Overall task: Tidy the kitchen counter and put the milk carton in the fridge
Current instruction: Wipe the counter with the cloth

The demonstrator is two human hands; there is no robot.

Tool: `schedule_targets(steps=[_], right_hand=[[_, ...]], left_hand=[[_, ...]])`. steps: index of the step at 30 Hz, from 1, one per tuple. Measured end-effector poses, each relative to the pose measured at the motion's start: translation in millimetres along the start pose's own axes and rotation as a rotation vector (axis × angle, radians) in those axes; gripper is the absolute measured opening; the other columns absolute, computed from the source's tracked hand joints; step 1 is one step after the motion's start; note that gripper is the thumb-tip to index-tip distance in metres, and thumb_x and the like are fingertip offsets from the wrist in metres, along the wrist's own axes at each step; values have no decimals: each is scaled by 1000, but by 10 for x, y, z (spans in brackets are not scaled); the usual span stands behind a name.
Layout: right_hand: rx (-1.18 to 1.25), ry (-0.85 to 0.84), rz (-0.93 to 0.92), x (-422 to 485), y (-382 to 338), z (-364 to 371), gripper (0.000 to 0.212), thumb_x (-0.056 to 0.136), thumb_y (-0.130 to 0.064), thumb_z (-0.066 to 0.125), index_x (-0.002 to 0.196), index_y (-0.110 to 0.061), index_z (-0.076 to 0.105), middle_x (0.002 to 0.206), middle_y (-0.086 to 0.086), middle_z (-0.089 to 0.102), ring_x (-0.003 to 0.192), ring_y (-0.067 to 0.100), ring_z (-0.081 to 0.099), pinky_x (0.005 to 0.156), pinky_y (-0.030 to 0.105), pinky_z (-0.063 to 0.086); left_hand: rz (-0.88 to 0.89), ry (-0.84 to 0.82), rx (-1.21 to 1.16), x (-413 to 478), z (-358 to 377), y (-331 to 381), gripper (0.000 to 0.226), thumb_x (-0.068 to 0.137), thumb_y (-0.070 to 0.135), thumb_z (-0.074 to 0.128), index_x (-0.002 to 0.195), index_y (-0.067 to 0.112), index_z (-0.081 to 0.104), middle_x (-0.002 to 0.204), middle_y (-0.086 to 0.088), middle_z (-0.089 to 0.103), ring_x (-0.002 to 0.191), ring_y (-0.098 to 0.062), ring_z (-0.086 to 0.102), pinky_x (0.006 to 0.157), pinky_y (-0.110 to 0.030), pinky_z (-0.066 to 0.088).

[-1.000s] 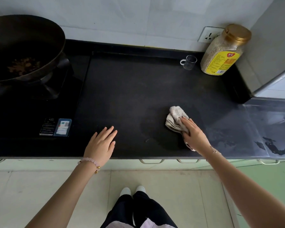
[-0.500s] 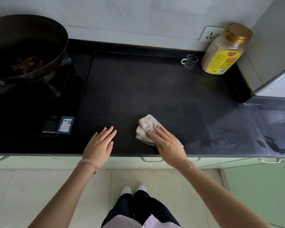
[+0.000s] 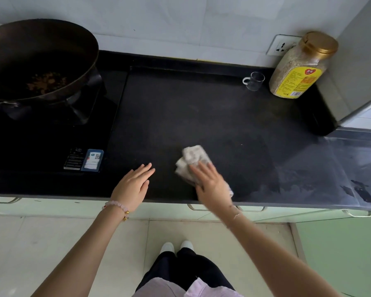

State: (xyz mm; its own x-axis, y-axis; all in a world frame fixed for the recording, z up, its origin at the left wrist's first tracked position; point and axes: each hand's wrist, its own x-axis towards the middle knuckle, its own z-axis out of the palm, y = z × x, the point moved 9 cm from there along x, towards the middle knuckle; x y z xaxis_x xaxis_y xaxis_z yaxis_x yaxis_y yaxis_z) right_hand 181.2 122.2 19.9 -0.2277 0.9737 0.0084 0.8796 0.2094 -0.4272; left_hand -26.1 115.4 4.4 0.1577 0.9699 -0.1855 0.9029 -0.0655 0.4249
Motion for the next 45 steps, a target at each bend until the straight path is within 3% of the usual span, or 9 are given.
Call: schedule_targets(steps=[7,12,16,21,27,32,39,42,45], right_hand=[[-55,-45,-173,167,-288,123,48,85,-13,46,131,-23,54,139,6,53,132,35,44,103,47,41],[-54,13,15,851,581,-205,56,78,-11,33,128,-16,57,134,12,56,129,36,47,107,46,40],[-88,118,293,646,1536,-672,55,83,-5,40,136,-18,48,145,13,44,137,31,35,113,38,30],[-36,142,469,581,1570,-734,55,87,-6,42,141,-20,40,153,5,32,143,28,19,115,40,26],[-17,96,58,596,259,-159,55,73,-8,36,120,-12,63,128,13,61,125,38,50,96,48,49],[-66,10,-131,-329,75,-49,53,82,-10,53,132,-25,53,141,0,51,135,27,41,108,37,35],[-23,128,362,-291,1485,-646,51,90,-7,46,137,-25,47,149,2,39,142,25,28,116,38,28],[15,122,475,5,1405,-637,53,91,-12,41,141,-29,40,154,-3,29,145,22,18,117,38,25],[13,94,373,367,904,-412,53,89,-10,42,139,-24,42,152,2,34,142,27,23,115,40,26]], left_hand=[[-19,111,88,-25,-42,-150,41,95,6,57,136,4,56,148,-11,50,138,-33,47,114,-47,36],[-13,158,144,23,-15,-65,41,89,5,65,130,5,61,141,-14,58,131,-39,52,108,-51,40],[11,165,148,70,15,15,42,89,5,65,131,5,61,141,-14,58,132,-39,52,108,-52,39],[40,151,164,76,9,27,44,86,3,69,129,4,62,139,-15,59,129,-40,55,106,-53,41],[46,163,142,76,18,15,43,89,2,66,131,4,60,141,-15,58,131,-40,52,109,-50,37],[59,166,113,73,27,-24,42,91,0,61,133,3,59,143,-16,55,134,-39,49,111,-50,35],[27,130,75,87,49,-18,44,95,5,57,138,5,53,150,-14,47,142,-36,39,118,-50,28],[17,126,64,83,40,-17,43,96,6,55,139,6,52,151,-13,46,143,-35,38,119,-49,27],[14,114,56,85,31,-22,44,98,9,52,141,8,50,153,-10,43,145,-32,35,120,-45,23]])
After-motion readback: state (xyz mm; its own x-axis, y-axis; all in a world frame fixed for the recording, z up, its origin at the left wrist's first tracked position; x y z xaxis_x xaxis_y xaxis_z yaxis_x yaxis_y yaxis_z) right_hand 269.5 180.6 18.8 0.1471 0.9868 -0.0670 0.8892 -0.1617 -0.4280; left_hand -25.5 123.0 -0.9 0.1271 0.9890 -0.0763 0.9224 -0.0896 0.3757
